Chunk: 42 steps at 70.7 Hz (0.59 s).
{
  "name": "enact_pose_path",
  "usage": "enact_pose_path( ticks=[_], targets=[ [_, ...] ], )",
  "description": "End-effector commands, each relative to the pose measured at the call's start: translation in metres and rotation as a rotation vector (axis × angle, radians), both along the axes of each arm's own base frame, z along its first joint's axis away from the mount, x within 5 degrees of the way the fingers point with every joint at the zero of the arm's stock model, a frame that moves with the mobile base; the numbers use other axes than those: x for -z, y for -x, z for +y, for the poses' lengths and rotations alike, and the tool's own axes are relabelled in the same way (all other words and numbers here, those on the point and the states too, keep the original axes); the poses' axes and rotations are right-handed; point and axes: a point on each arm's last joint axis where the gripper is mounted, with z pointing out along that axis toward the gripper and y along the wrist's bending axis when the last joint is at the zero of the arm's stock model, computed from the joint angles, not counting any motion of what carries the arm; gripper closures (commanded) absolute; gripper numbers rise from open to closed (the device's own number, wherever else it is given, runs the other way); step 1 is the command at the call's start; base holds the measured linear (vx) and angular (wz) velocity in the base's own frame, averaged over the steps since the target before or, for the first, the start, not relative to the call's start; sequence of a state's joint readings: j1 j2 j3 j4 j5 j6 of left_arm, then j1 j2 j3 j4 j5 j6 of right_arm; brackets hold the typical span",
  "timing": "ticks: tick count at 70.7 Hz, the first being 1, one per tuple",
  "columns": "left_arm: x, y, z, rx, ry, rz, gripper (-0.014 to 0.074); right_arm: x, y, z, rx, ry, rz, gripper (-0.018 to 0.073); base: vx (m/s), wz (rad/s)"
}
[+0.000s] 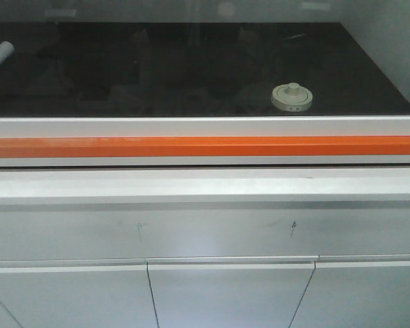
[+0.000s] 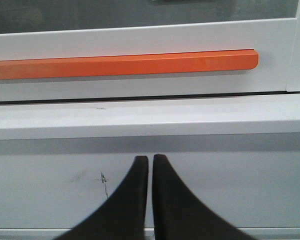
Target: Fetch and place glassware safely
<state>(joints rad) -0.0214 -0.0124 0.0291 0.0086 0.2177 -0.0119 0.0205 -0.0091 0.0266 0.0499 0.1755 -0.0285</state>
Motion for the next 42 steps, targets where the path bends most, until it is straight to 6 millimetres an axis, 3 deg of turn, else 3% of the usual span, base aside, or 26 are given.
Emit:
enact_pose_path(
  ticks=[1,42],
  targets=[
    [0.0013,-0.0008,-0.0005,0.005,0.017,-0.062,0.0603,-0.0011,-0.0003,-0.0006,0.008,0.003,-0.070,0.0563,0.00,0.00],
    [-0.0016,-0.0010,-0.0005,0.006,0.019,-0.094,0.0603,-0.0065,-0.0003,-0.0009,0.011,0.011,-0.130,0.0563,0.00,0.00]
  ],
)
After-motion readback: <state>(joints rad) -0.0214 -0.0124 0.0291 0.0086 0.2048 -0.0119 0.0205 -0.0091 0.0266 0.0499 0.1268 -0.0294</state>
